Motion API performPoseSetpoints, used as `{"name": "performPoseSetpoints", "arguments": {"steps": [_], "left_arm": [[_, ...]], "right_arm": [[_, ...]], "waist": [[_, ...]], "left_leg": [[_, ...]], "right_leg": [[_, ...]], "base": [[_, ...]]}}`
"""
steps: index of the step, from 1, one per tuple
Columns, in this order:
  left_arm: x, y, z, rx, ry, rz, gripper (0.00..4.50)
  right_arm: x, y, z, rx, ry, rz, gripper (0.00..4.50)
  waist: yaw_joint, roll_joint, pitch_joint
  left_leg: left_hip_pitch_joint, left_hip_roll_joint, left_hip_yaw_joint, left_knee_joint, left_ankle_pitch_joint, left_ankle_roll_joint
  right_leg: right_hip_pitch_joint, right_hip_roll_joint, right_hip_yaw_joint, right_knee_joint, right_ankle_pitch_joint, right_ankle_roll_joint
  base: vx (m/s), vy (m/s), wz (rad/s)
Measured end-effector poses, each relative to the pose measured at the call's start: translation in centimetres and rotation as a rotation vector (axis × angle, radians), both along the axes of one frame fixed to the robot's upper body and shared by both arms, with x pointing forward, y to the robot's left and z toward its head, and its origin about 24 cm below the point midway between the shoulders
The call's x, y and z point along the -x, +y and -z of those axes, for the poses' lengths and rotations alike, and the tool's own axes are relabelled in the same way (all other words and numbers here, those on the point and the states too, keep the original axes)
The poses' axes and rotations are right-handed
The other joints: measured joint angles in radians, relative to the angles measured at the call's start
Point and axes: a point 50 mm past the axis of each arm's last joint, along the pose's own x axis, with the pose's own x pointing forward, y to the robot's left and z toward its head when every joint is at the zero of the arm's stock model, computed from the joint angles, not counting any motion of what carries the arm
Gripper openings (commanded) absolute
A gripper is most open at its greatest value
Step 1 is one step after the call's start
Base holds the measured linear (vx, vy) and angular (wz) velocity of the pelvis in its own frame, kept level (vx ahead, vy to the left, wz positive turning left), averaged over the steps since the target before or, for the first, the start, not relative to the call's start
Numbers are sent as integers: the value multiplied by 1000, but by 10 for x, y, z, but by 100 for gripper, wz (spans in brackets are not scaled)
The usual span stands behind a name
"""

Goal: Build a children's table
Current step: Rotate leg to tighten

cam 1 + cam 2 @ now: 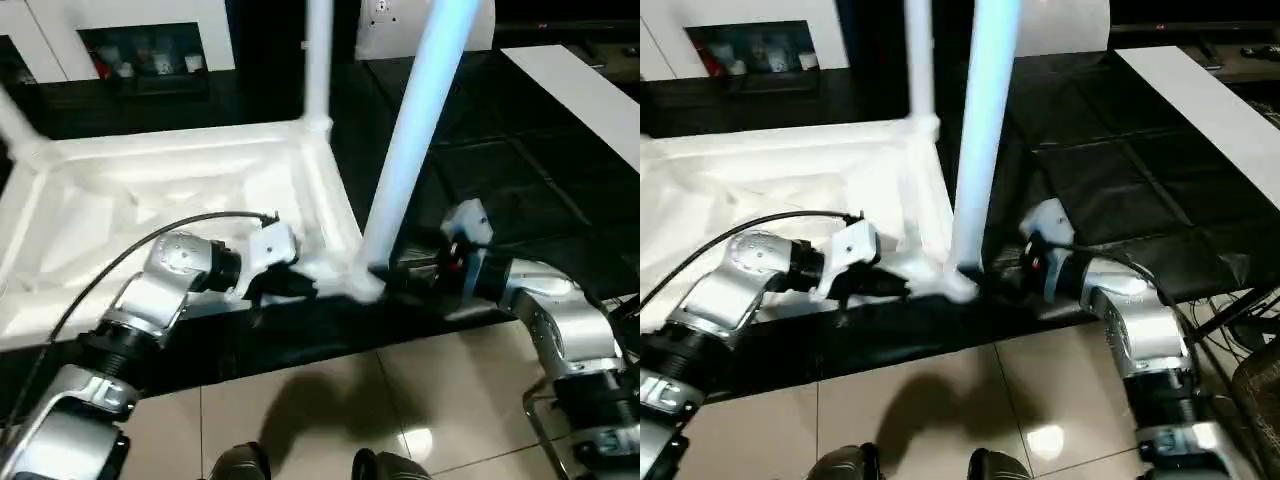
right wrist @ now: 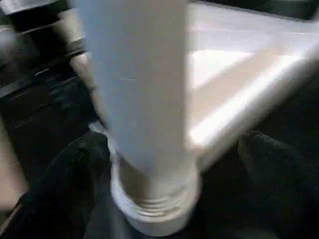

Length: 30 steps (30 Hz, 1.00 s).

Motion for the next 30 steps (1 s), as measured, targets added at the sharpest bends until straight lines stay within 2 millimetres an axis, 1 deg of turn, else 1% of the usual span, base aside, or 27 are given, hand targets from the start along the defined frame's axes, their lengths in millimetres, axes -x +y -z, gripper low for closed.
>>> {"name": "performPoseSetpoints", "arguments": {"steps": [2, 3, 4, 8, 9, 10, 12, 14, 15, 16, 18, 20, 24, 25, 29, 30], "left_arm": [[3, 2, 0, -13, 16, 52, 0], [4, 3, 0, -16, 22, 65, 0], [5, 5, 0, -21, 29, 79, 0], [8, 8, -1, -46, 45, 146, 0], [9, 8, -1, -48, 46, 157, 0], [9, 7, -1, -50, 48, 168, 0], [10, 6, -1, -53, 48, 180, 0], [9, 5, -1, -58, 46, 193, 0], [9, 4, -1, -58, 44, 195, 0], [9, 4, -1, -58, 44, 196, 0], [8, 4, -1, -57, 45, 198, 0], [8, 4, -1, -57, 45, 200, 0], [8, 5, -1, -59, 47, 208, 0], [8, 5, -1, -59, 47, 212, 0], [8, 5, -1, -60, 47, 216, 0], [8, 5, -1, -60, 47, 216, 0]], "right_arm": [[3, -1, -1, 15, 27, -104, 447], [4, -2, -3, 12, 30, -128, 431], [4, -2, -4, 11, 34, -155, 431], [6, 0, -4, 19, 76, -281, 394], [6, 1, -5, 19, 77, -301, 394], [7, 2, -6, 19, 80, -326, 369], [7, 3, -4, 18, 96, -351, 364], [8, 5, -3, 23, 116, -391, 335], [8, 5, -3, 24, 120, -403, 335], [7, 6, -4, 27, 119, -412, 321], [5, 6, -6, 28, 117, -417, 315], [5, 5, -5, 26, 122, -419, 291], [3, 4, -6, 26, 126, -433, 259], [3, 4, -6, 25, 130, -434, 243], [3, 4, -5, 24, 133, -435, 228], [3, 4, -5, 23, 136, -435, 211]], "waist": [[2, 0, 0], [4, 0, 0], [5, 0, 0], [7, 0, 0], [9, -1, 0], [12, -1, 0], [17, -1, 0], [23, -2, 0], [24, -2, 0], [25, -2, 0], [26, -2, 0], [26, -3, 1], [27, -3, 1], [27, -3, 1], [28, -3, 1], [28, -3, 1]], "left_leg": [[0, 0, 0, 1, 0, 0], [0, 0, 0, 1, 1, 1], [0, 0, 0, 2, 1, 2], [0, 1, 0, 4, 1, 1], [0, 1, 0, 4, 0, 0], [0, 1, 0, 5, 0, 0], [0, 1, 0, 6, 0, 0], [0, 1, 0, 6, 0, 0], [0, 1, 0, 6, 0, 0], [0, 1, 0, 6, 0, 0], [0, 1, 0, 6, 0, 0], [0, 1, 0, 6, 0, 0], [0, 1, 0, 6, 0, 0], [0, 1, 0, 6, 0, 0], [0, 1, 0, 6, 0, 0], [0, 1, 0, 6, 0, 0]], "right_leg": [[0, 0, 0, 1, 0, 0], [0, 0, 0, 1, 0, 0], [0, 0, 0, 2, 0, 0], [0, 0, 0, 4, 0, 0], [0, 0, 0, 4, 0, 0], [0, 0, 0, 5, 0, 0], [0, 0, 0, 5, 0, 0], [0, 0, 0, 5, 0, 0], [0, 0, 0, 5, 0, 0], [0, 0, 0, 6, 0, 0], [0, 0, 0, 6, 0, 0], [0, 0, 0, 6, 0, 0], [-1, 0, 0, 6, 0, 0], [-1, 0, 0, 6, 0, 0], [-1, -1, 0, 6, 0, 0], [-1, -1, 0, 6, 0, 0]], "base": [[0, 0, 0], [0, 0, 0], [0, 0, 0], [0, 0, 0], [0, 0, 0], [0, 0, 0], [0, 0, 0], [0, 0, 0], [0, 0, 0], [0, 0, 0], [0, 0, 0], [0, 0, 0], [0, 0, 0], [0, 0, 0], [0, 0, 0], [0, 0, 0]]}}
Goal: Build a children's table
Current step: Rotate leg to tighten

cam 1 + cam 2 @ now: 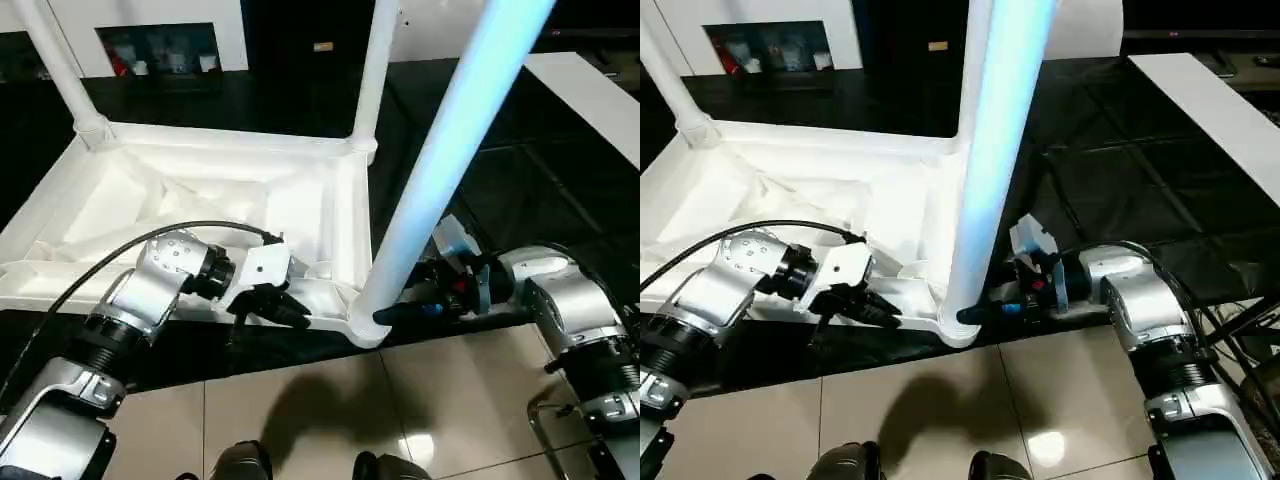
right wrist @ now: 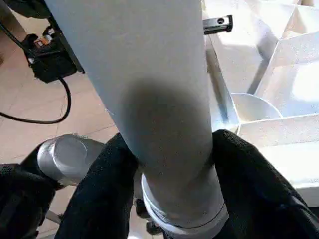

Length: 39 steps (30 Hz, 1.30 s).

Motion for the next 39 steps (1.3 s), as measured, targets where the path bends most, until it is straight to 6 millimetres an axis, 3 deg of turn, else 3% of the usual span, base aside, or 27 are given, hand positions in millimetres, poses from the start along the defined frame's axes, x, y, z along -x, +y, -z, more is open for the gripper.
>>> {"name": "performPoseSetpoints", "arguments": {"steps": [6, 9, 12, 17, 25, 30, 31, 33, 36, 39], "left_arm": [[-1, -4, 1, 24, 34, -24, 0], [-5, -8, 2, 46, 63, -104, 0], [-12, -8, 4, 57, 71, -243, 0], [-25, -23, 5, 87, 45, -439, 0], [-43, -55, 7, 183, 9, -758, 0], [-44, -63, 5, 199, -5, -791, 0], [-44, -63, 4, 199, -10, -786, 0], [-43, -63, 3, 192, -24, -766, 0], [-41, -60, 1, 186, -59, -735, 0], [-38, -60, -2, 184, -90, -690, 0]], "right_arm": [[5, -1, 2, -14, 49, 44, 203], [10, 0, 5, -36, 66, 158, 201], [2, 8, 8, -60, 42, 333, 201], [-15, 20, 13, -117, 34, 674, 200], [-44, 58, 9, -156, 13, 1195, 200], [-49, 64, 7, -173, -15, 1281, 200], [-49, 65, 7, -179, -24, 1282, 269], [-49, 66, 6, -203, -26, 1279, 269], [-48, 66, 6, -220, -47, 1261, 307], [-47, 63, 9, -206, -85, 1225, 326]], "waist": [[4, 0, 0], [7, 0, 0], [-9, 0, 0], [-52, 0, 0], [-83, 0, 0], [-84, 0, 0], [-84, 0, 0], [-83, 0, 0], [-84, 0, 0], [-80, 0, 0]], "left_leg": [[0, 0, 0, 0, 0, 0], [1, 0, 1, 1, 0, -1], [7, 0, 3, 2, 1, -2], [10, -2, 2, 2, 2, -3], [8, -6, 2, -1, 1, -3], [8, -10, 2, -8, 0, -1], [7, -10, 2, -9, 0, -1], [7, -9, 1, -12, -1, -1], [4, -8, 1, -13, -1, 0], [-7, -6, -1, -13, 1, 4]], "right_leg": [[0, 0, 0, 0, 0, 0], [1, -1, 1, 2, 0, 0], [3, -2, 2, 5, -4, 7], [3, -3, 1, 0, -5, 8], [0, -4, 3, -11, -5, 8], [0, -6, 4, -11, -1, 5], [-1, -6, 3, -11, -1, 5], [-2, -6, 3, -10, 1, 3], [-6, -4, 2, -10, 4, -1], [-15, -2, 1, -9, 4, -2]], "base": [[0, 0, 0], [0, 0, 0], [0, 0, 0], [0, 0, 0], [0, 0, 0], [0, 0, 0], [0, 0, 0], [0, 0, 0], [0, 0, 0], [0, 0, 0]]}}
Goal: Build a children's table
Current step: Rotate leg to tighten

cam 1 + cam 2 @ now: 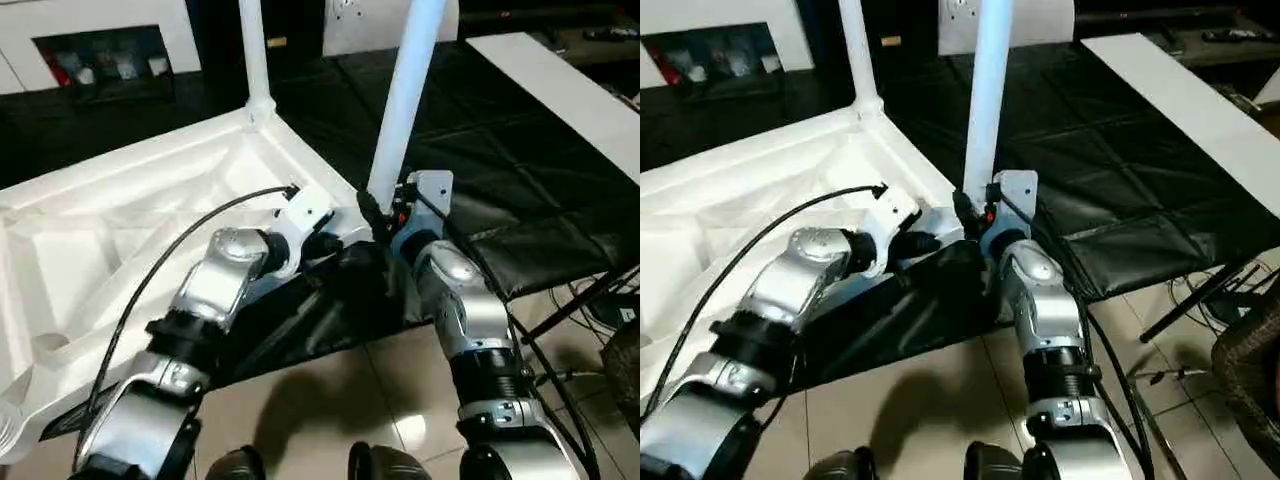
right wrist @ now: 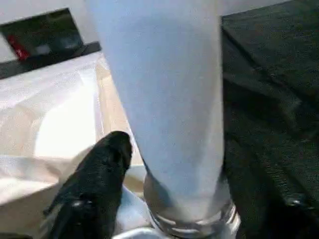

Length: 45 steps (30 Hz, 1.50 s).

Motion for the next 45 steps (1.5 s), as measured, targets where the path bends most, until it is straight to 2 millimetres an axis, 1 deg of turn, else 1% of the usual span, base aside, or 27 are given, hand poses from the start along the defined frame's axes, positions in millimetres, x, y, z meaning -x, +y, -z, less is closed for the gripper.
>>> {"name": "performPoseSetpoints", "arguments": {"steps": [1, 2, 3, 4, 5, 6, 8, 9, 10, 11, 12, 13, 17, 22, 24, 27, 28, 29, 34, 40, 41, 43, 45], "left_arm": [[1, 2, -1, -8, -8, 20, 0], [3, 4, -1, -14, -15, 47, 0], [4, 7, -1, -19, -18, 71, 0], [7, 9, 0, -22, -22, 103, 0], [8, 10, 0, -25, -23, 126, 0], [8, 13, -1, -34, -28, 149, 0], [12, 21, 0, -67, -42, 222, 0], [13, 25, 0, -78, -44, 243, 0], [14, 31, 0, -91, -44, 271, 0], [16, 37, 0, -97, -37, 290, 0], [18, 42, 1, -99, -29, 301, 0], [18, 46, 0, -100, -28, 311, 0], [19, 48, 0, -102, -26, 329, 0], [19, 50, 1, -66, 9, 312, 0], [18, 51, 2, -53, 32, 298, 54], [17, 50, 3, -49, 39, 278, 57], [16, 49, 3, -50, 32, 269, 87], [14, 47, 3, -54, 26, 266, 95], [10, 46, 4, -53, 21, 251, 95], [8, 45, 4, -73, 28, 260, 95], [8, 45, 4, -76, 29, 262, 78], [8, 45, 5, -78, 30, 266, 60], [9, 45, 4, -85, 31, 286, 60]], "right_arm": [[2, -6, 1, 7, -7, -16, 339], [5, -11, 2, 4, -13, -42, 339], [7, -15, 4, 2, -8, -66, 355], [10, -22, 8, -1, 4, -87, 355], [12, -25, 10, 0, 11, -101, 357], [15, -29, 10, 0, 10, -122, 368], [27, -40, 8, 5, -8, -234, 393], [31, -47, 9, 15, -10, -265, 396], [38, -59, 8, 47, -5, -326, 410], [44, -68, 9, 73, 7, -370, 410], [48, -75, 9, 89, 21, -397, 434], [53, -81, 9, 102, 36, -427, 434], [61, -79, 7, 140, 32, -541, 447], [70, -82, 5, 175, 28, -589, 447], [71, -79, 5, 173, 27, -601, 450], [71, -76, 5, 169, 25, -612, 450], [71, -75, 5, 168, 24, -613, 450], [71, -75, 5, 168, 21, -615, 450], [74, -68, 2, 164, 2, -643, 450], [80, -67, 11, 155, 34, -651, 450], [80, -67, 11, 156, 33, -651, 450], [80, -67, 11, 156, 33, -651, 450], [80, -67, 11, 156, 33, -650, 450]], "waist": [[1, 0, 0], [4, 0, 0], [6, 0, 0], [10, 0, 0], [16, 0, 0], [21, 0, 0], [32, 1, 1], [35, 1, 1], [38, 1, 1], [40, 1, 1], [39, 1, 1], [38, 1, 1], [37, 1, 1], [39, 0, 1], [37, 1, 1], [38, 1, 1], [39, 1, 1], [40, 1, 1], [46, 1, 1], [47, 1, 0], [48, 1, 0], [48, 1, 0], [47, 1, 0]], "left_leg": [[-3, 1, 0, 1, 0, 1], [-3, 2, 0, 1, -1, 1], [-3, 2, 0, 1, -2, 2], [-4, 3, 0, 1, -2, 2], [-4, 4, 0, 1, -2, 2], [-4, 4, 0, 1, -2, 2], [-3, 5, 0, 2, -2, 2], [-1, 5, 0, 3, -2, 2], [-1, 4, 0, 4, -2, 2], [-1, 4, 0, 5, -2, 2], [0, 4, 0, 6, -3, 0], [1, 4, 0, 7, -4, -1], [0, 5, 0, 8, -4, -3], [0, 5, 0, 9, -2, 1], [0, 5, 0, 10, -2, 1], [0, 5, 0, 12, -2, 1], [0, 5, 0, 13, -2, 1], [0, 5, 0, 14, -2, 1], [0, 6, 0, 18, -3, -1], [0, 6, 0, 19, -4, -4], [0, 6, 0, 19, -4, -4], [0, 6, 0, 19, -4, -4], [0, 6, 0, 19, -4, -4]], "right_leg": [[-2, 1, 0, 0, 0, 0], [-2, 2, -1, 0, 0, -1], [-2, 2, -1, 0, -1, -1], [-3, 2, -2, 0, -1, -2], [-3, 2, -2, 0, -1, -2], [-3, 3, -3, 0, -1, -2], [-2, 3, -3, 0, -1, -2], [0, 3, -3, 0, -1, -2], [1, 2, -2, 0, -1, -2], [2, 2, -2, 0, -1, -1], [3, 2, -1, 0, 0, -1], [3, 2, -1, 0, 0, -1], [2, 2, -1, 1, 2, -2], [2, 2, -1, 2, 3, -2], [2, 2, -1, 2, 3, -2], [2, 2, -1, 4, 3, -2], [2, 2, -1, 5, 3, -2], [2, 2, -1, 5, 3, -2], [3, 2, -1, 7, 5, -2], [3, 2, 0, 7, 6, -1], [4, 2, 0, 7, 6, -1], [4, 2, -1, 7, 7, -2], [4, 2, 0, 7, 7, -2]], "base": [[0, 0, 0], [0, 0, 0], [0, 0, 0], [0, 0, 0], [0, 0, 0], [0, 0, 0], [0, 0, 0], [0, 0, 0], [0, 0, 0], [0, 0, 0], [0, 0, 0], [0, 0, 0], [0, 0, 0], [0, 0, 0], [0, 0, 0], [0, 0, 0], [0, 0, 0], [0, 0, 0], [0, 0, 0], [0, 0, 0], [0, 0, 0], [0, 0, 0], [0, 0, 0]]}}
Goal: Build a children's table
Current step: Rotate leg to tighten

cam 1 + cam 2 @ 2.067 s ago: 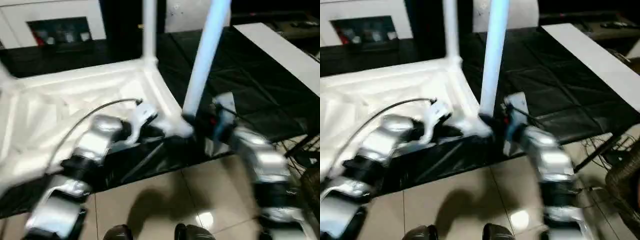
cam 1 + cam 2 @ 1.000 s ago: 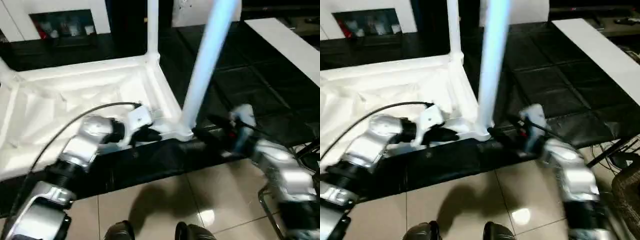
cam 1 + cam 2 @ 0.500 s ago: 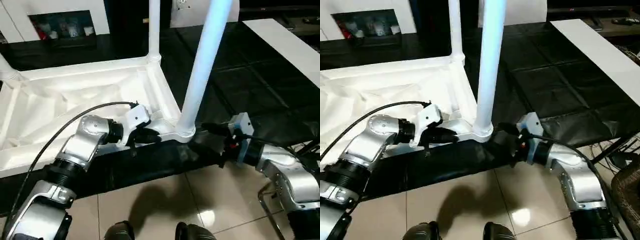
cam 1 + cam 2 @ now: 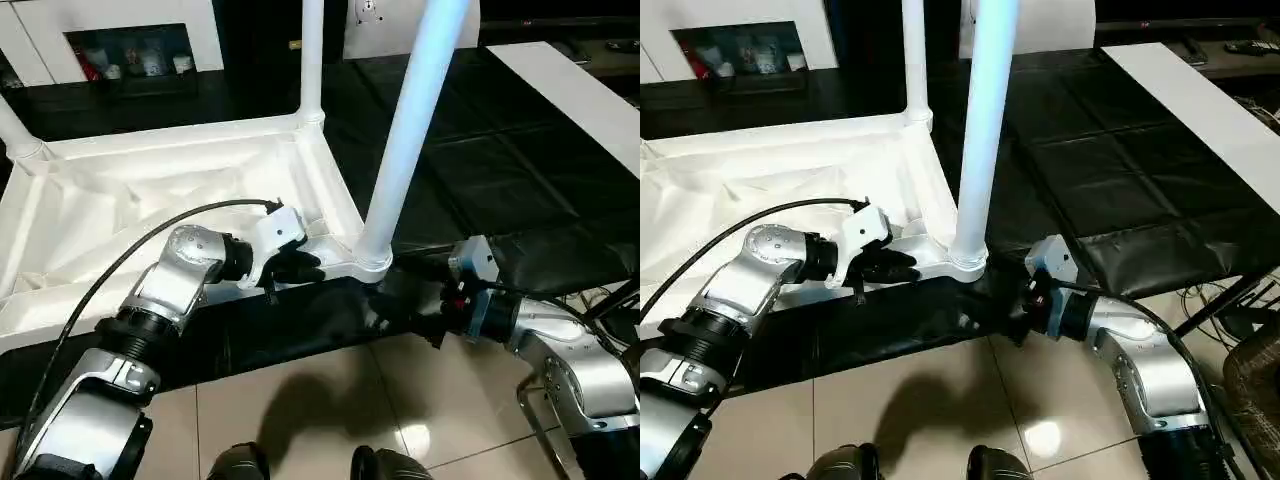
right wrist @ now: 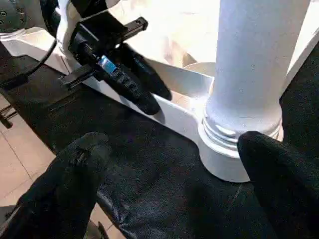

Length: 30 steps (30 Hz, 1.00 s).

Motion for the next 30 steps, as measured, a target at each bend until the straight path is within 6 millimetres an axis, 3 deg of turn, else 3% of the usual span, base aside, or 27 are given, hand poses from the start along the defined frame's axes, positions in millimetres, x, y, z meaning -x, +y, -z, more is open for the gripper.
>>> {"name": "performPoseSetpoints", "arguments": {"steps": [2, 7, 14, 19, 20, 23, 24, 30], "left_arm": [[1, 1, 0, -12, -5, 14, 29], [1, 2, -1, -27, -13, 39, 9], [8, 5, 1, -49, -9, 141, 4], [13, 6, 1, -47, 15, 228, 4], [15, 6, 1, -51, 21, 249, 0], [18, 5, 1, -59, 30, 307, 0], [19, 4, 1, -62, 34, 322, 0], [22, 4, 1, -73, 46, 377, 0]], "right_arm": [[0, -1, 0, 3, -1, 2, 450], [-5, -1, -6, 12, -27, 10, 450], [-28, -9, -19, 109, -107, 7, 450], [-35, -5, -22, 111, -120, -128, 450], [-36, -4, -22, 103, -109, -166, 431], [-36, -3, -26, 68, -89, -263, 431], [-36, -1, -26, 64, -80, -295, 403], [-37, 3, -21, 65, -18, -444, 360]], "waist": [[-1, 0, 0], [-4, 0, 0], [2, 0, 0], [12, 0, 0], [14, 0, 0], [30, 0, 0], [32, 0, 0], [34, 0, 0]], "left_leg": [[0, 0, 0, 0, 1, 2], [0, 0, 0, 0, 1, 2], [0, 0, 0, 0, 1, 2], [-1, 0, 0, 3, 2, 3], [-2, 0, 0, 3, 2, 4], [-1, 1, 0, 6, 3, 4], [-1, 2, 0, 7, 2, 4], [-3, 2, 0, 12, 0, 1]], "right_leg": [[0, 0, 0, 0, 0, 0], [-1, 0, 0, 2, 0, 0], [-1, 0, 0, 4, 0, 0], [-2, -1, 0, 7, -1, 0], [-2, -1, 0, 8, -1, 0], [-1, -1, -1, 10, -1, 0], [-1, -1, -1, 10, -1, 0], [0, -2, 0, 11, -1, 0]], "base": [[0, 0, 0], [0, 0, 0], [0, 0, 0], [0, 0, 0], [0, 0, 0], [0, 0, 0], [0, 0, 0], [0, 0, 0]]}}
